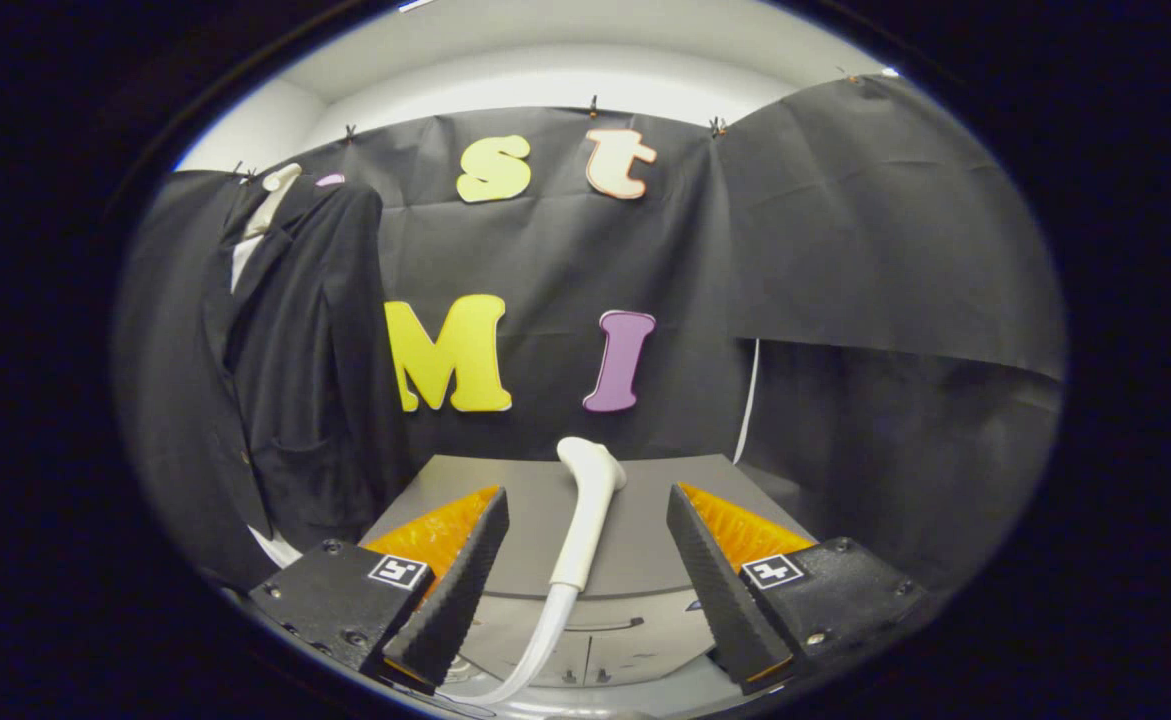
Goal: Iron the clothes twice with a garment steamer, once on the left side and once on the right side.
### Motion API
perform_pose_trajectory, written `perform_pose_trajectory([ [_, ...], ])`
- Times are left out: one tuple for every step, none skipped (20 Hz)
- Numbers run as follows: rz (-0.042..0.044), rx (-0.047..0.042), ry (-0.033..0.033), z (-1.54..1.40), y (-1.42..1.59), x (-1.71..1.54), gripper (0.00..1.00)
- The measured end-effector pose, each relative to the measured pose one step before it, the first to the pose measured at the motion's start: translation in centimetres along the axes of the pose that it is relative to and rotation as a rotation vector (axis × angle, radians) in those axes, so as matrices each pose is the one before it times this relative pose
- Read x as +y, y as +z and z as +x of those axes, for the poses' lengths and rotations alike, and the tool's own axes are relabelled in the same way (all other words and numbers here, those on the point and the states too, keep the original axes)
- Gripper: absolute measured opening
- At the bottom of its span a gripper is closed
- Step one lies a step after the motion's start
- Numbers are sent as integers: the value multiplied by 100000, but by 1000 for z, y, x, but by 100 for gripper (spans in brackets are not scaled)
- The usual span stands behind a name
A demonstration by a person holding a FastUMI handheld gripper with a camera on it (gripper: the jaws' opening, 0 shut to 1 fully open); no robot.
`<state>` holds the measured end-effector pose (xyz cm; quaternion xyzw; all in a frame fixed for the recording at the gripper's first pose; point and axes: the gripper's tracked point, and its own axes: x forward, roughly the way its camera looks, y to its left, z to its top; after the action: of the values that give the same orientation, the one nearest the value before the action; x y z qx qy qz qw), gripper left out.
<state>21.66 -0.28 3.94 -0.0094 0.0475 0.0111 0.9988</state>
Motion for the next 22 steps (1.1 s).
perform_pose_trajectory([
  [1,1808,408,1359,-346,-162,99],
  [40,2076,579,1474,-545,-121,99],
  [403,2181,688,1352,-586,-24,99],
  [434,2377,992,1339,-719,-33,99],
  [150,2242,546,1200,-574,-90,99],
  [-309,1992,271,1212,-661,-235,99],
  [-306,2072,31,1147,-617,-230,99],
  [92,2235,298,1072,-759,-52,99],
  [673,2148,637,1202,-562,-56,99],
  [845,2086,589,1202,-508,-40,99],
  [814,2210,410,1182,-363,-141,99],
  [987,2300,862,934,-546,-19,99],
  [939,1614,1690,793,-379,188,98],
  [478,1603,932,780,-424,151,97],
  [-16,1397,-232,632,-254,-184,94],
  [34,1063,557,394,-310,-132,92],
  [466,1140,1004,462,-170,159,90],
  [79,1000,1192,459,-325,292,84],
  [-1078,1157,424,374,-284,93,80],
  [-1344,358,920,319,-494,304,75],
  [-2166,-759,-180,-297,363,95,73],
  [-1982,494,571,118,-355,281,71],
])
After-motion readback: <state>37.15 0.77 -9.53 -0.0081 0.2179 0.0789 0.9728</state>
